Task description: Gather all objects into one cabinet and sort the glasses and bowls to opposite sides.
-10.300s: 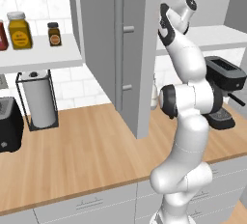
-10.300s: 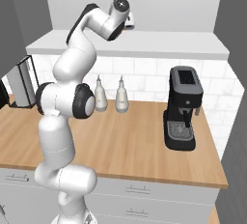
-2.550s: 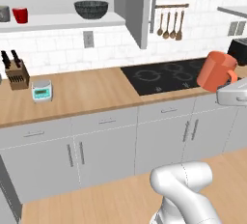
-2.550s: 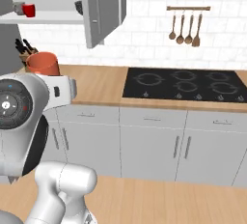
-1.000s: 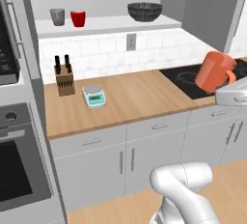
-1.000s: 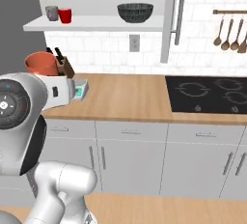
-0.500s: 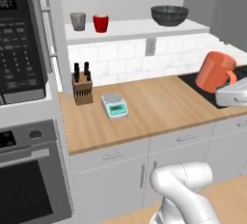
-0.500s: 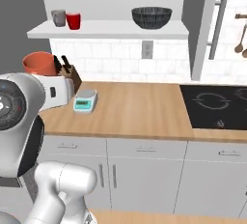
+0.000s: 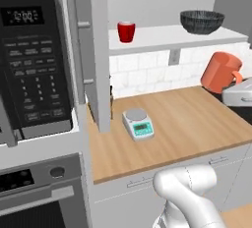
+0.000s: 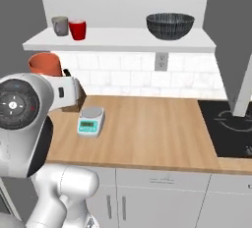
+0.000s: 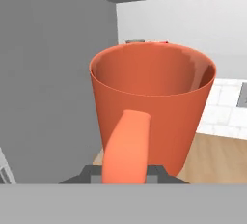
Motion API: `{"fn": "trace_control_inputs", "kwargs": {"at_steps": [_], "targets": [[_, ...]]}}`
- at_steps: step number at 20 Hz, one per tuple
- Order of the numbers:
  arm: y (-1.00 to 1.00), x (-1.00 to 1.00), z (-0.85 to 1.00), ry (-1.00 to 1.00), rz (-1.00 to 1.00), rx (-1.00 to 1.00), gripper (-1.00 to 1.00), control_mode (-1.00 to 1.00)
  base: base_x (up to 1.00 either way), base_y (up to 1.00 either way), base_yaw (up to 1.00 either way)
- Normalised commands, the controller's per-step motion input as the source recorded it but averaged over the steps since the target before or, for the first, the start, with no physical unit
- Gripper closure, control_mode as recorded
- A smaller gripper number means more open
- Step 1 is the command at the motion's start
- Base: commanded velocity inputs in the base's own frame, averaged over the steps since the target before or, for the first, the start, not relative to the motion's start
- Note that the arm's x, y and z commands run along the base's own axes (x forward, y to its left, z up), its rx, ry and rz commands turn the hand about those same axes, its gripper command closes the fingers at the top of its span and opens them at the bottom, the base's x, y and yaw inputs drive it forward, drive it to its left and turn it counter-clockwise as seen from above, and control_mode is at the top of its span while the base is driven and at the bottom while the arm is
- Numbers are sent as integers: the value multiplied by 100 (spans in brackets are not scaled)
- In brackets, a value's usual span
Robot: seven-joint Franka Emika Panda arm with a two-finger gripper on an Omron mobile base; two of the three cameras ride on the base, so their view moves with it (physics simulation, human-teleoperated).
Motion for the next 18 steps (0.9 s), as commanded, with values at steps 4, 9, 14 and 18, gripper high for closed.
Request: {"fn": "trace_control_inputs", "kwargs": {"at_steps": [4, 9, 14, 18], "targets": [[0, 0, 0, 0, 0, 0, 100, 100, 14, 99, 4], [0, 0, 0, 0, 0, 0, 100, 100, 86, -33, 0], [0, 0, 0, 0, 0, 0, 100, 100, 74, -25, 0], [0, 0, 0, 0, 0, 0, 100, 100, 39, 7, 0]]}}
